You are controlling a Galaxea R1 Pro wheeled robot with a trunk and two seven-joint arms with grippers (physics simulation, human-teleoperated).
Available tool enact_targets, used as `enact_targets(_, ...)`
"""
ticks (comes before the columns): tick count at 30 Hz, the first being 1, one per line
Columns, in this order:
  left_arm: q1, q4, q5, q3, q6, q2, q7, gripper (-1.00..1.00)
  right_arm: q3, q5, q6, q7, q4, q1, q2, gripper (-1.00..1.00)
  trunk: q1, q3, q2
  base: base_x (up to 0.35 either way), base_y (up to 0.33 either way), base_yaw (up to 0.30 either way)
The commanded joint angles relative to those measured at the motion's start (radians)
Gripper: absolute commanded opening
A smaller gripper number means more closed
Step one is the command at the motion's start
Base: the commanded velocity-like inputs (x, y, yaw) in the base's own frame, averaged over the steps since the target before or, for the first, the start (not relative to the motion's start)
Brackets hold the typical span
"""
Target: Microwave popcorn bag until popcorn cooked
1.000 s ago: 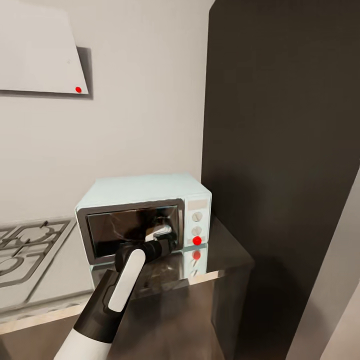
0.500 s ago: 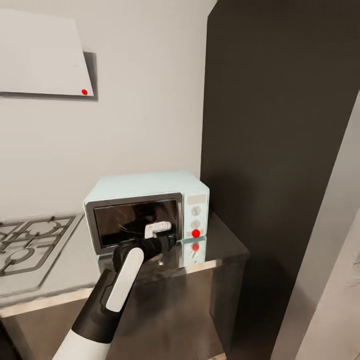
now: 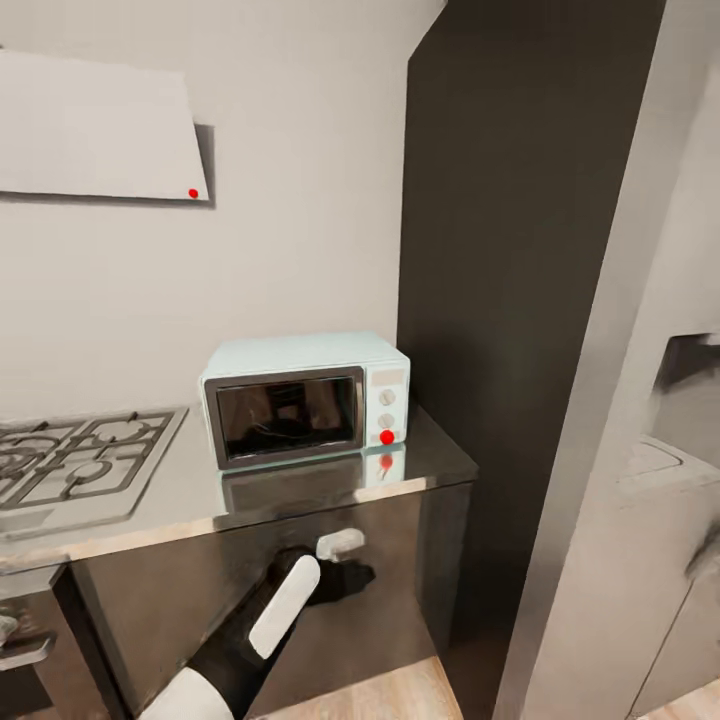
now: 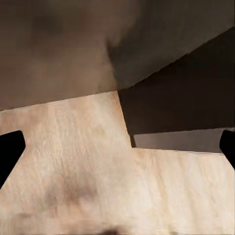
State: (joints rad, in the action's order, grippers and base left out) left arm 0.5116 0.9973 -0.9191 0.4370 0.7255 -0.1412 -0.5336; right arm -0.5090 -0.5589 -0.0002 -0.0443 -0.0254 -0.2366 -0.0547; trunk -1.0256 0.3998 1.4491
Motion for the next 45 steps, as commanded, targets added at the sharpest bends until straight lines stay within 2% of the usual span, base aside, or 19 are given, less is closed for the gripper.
enact_targets(1, 0.001, -0.239, -0.005, 0.005, -0.133, 0.0, -0.009, 1.0, -0.009, -0.009, 0.0, -0.002, 0.001, -0.001, 0.0, 1.0, 0.001, 0.001, 0.001, -0.245, 0.0, 0.0)
enact_targets(2, 0.001, -0.34, -0.003, 0.009, -0.192, -0.001, -0.008, 1.0, -0.01, -0.01, 0.001, -0.002, 0.001, -0.001, 0.001, 1.0, 0.001, 0.001, 0.001, -0.177, 0.0, 0.0)
enact_targets(3, 0.001, -0.553, -0.001, 0.019, -0.299, 0.0, 0.005, 1.0, -0.01, -0.013, 0.005, -0.003, 0.003, -0.001, 0.003, 1.0, 0.001, 0.001, 0.001, -0.058, 0.0, 0.0)
enact_targets(5, 0.001, -0.665, -0.001, 0.021, -0.333, 0.001, 0.042, 1.0, -0.011, -0.014, 0.007, -0.004, 0.005, -0.001, 0.004, 1.0, 0.001, 0.001, 0.001, -0.033, 0.0, 0.0)
enact_targets(6, 0.001, -0.859, -0.002, 0.022, -0.372, 0.007, 0.177, 1.0, -0.01, -0.015, 0.011, -0.009, 0.034, -0.001, 0.01, 1.0, 0.001, 0.001, 0.001, -0.01, 0.0, 0.0)
enact_targets(8, -0.005, -0.943, -0.006, 0.022, -0.421, 0.027, 0.26, 1.0, -0.01, -0.015, 0.02, -0.014, 0.091, -0.001, 0.015, 1.0, 0.001, 0.001, 0.001, -0.005, 0.0, 0.0)
enact_targets(11, -0.091, -0.986, -0.014, 0.021, -0.527, 0.097, 0.319, 1.0, -0.002, -0.014, 0.091, -0.03, 0.228, -0.001, 0.019, 1.0, 0.001, 0.001, 0.001, -0.001, 0.0, 0.0)
enact_targets(15, -0.182, -0.996, -0.019, 0.019, -0.58, 0.13, 0.333, 1.0, 0.084, -0.012, 0.237, -0.161, 0.469, -0.001, 0.039, 1.0, 0.001, 0.001, 0.001, 0.0, 0.0, 0.0)
enact_targets(18, -0.231, -0.999, -0.024, 0.019, -0.666, 0.155, 0.334, 1.0, 0.167, -0.001, 0.604, -0.395, 0.831, -0.03, 0.081, 1.0, 0.001, 0.001, 0.001, 0.0, 0.0, 0.0)
enact_targets(19, -0.232, -0.999, -0.025, 0.018, -0.671, 0.155, 0.334, 1.0, 0.169, 0.0, 0.639, -0.413, 0.86, -0.047, 0.088, 1.0, 0.001, 0.001, 0.001, 0.0, 0.0, 0.0)
enact_targets(22, -0.235, -0.999, -0.033, 0.017, -0.688, 0.157, 0.334, 1.0, 0.177, 0.002, 0.863, -0.485, 1.012, -0.234, 0.13, 1.0, 0.001, 0.001, 0.001, 0.0, 0.0, 0.0)
enact_targets(27, -0.235, -0.999, -0.079, 0.017, -0.691, 0.158, 0.334, 1.0, 0.178, 0.044, 1.047, -0.55, 1.135, -0.457, 0.137, 1.0, 0.001, 0.001, 0.001, 0.0, 0.0, 0.0)
enact_targets(30, -0.236, -0.999, -0.095, 0.017, -0.692, 0.157, 0.334, 1.0, 0.187, 0.084, 1.047, -0.598, 1.273, -0.539, 0.136, 1.0, 0.001, 0.001, 0.001, 0.0, 0.0, 0.0)
enact_targets(34, -0.236, -0.998, -0.097, 0.017, -0.693, 0.156, 0.334, 1.0, 0.258, 0.1, 1.047, -0.612, 1.38, -0.579, 0.144, 1.0, 0.001, 0.001, 0.001, 0.0, 0.0, 0.0)
enact_targets(35, -0.236, -0.998, -0.098, 0.017, -0.693, 0.156, 0.335, 1.0, 0.269, 0.106, 1.047, -0.612, 1.391, -0.583, 0.156, 1.0, 0.001, 0.001, 0.001, 0.0, 0.0, 0.0)
enact_targets(36, -0.236, -0.997, -0.098, 0.017, -0.693, 0.156, 0.335, 1.0, 0.28, 0.112, 1.047, -0.608, 1.397, -0.586, 0.199, 1.0, 0.001, 0.001, 0.001, 0.0, 0.0, 0.0)
enact_targets(38, -0.236, -0.997, -0.097, 0.017, -0.693, 0.155, 0.335, 1.0, 0.285, 0.109, 1.047, -0.604, 1.394, -0.587, 0.227, 1.0, 0.001, 0.001, 0.001, 0.0, 0.0, 0.0)
enact_targets(43, -0.236, -0.997, -0.096, 0.018, -0.693, 0.151, 0.336, 1.0, 0.284, 0.115, 0.799, -0.571, 1.22, -0.583, 0.229, 1.0, 0.001, 0.001, 0.001, 0.0, 0.0, 0.0)
enact_targets(45, -0.235, -0.997, -0.096, 0.017, -0.693, 0.151, 0.336, 1.0, 0.28, 0.117, 0.634, -0.543, 1.018, -0.583, 0.229, 1.0, 0.001, 0.001, 0.001, 0.0, 0.0, 0.0)
